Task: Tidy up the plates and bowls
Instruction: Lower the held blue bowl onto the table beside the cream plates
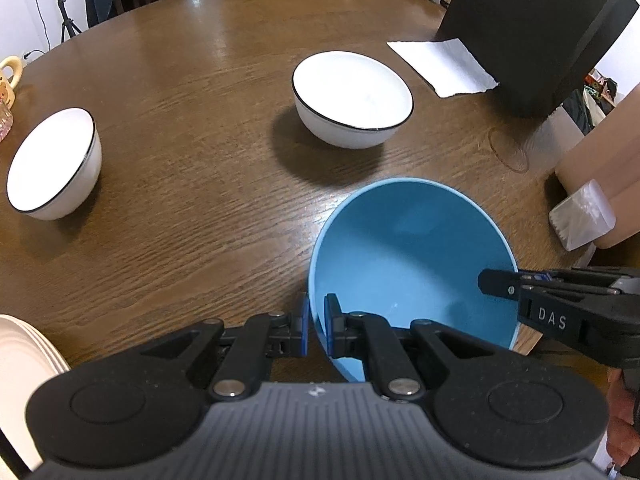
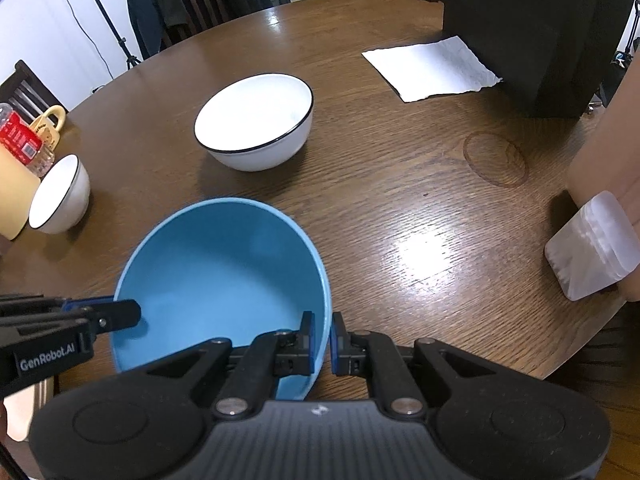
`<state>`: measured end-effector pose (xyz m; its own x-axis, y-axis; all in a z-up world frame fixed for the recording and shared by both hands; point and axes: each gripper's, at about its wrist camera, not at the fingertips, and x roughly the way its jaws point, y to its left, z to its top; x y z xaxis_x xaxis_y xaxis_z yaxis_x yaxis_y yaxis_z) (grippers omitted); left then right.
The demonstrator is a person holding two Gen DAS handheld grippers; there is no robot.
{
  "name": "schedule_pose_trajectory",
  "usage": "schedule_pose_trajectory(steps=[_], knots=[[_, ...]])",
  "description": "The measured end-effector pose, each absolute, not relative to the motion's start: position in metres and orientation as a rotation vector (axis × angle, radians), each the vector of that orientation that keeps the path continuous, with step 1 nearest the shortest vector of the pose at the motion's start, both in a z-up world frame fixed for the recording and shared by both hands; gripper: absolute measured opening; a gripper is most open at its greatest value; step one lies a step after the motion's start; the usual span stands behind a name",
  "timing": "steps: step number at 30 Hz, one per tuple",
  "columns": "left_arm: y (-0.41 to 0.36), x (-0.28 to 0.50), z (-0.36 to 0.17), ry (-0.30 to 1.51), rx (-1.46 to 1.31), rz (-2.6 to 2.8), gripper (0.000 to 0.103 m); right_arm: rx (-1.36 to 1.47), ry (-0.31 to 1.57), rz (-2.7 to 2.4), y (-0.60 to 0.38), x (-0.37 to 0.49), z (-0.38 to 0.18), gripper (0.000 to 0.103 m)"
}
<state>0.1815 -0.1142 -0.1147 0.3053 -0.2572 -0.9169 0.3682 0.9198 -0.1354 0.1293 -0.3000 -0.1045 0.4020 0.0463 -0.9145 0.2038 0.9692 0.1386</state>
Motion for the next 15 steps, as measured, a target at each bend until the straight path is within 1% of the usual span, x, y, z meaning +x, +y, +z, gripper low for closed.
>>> schedule_pose_trajectory(steps=[15], knots=[[-0.1198,0.183,-0.1218,1.194,0.115,-0.43,0.009,0.221,1.138,-0.115,-0.3044,0.1322,-0.1075,0.007]])
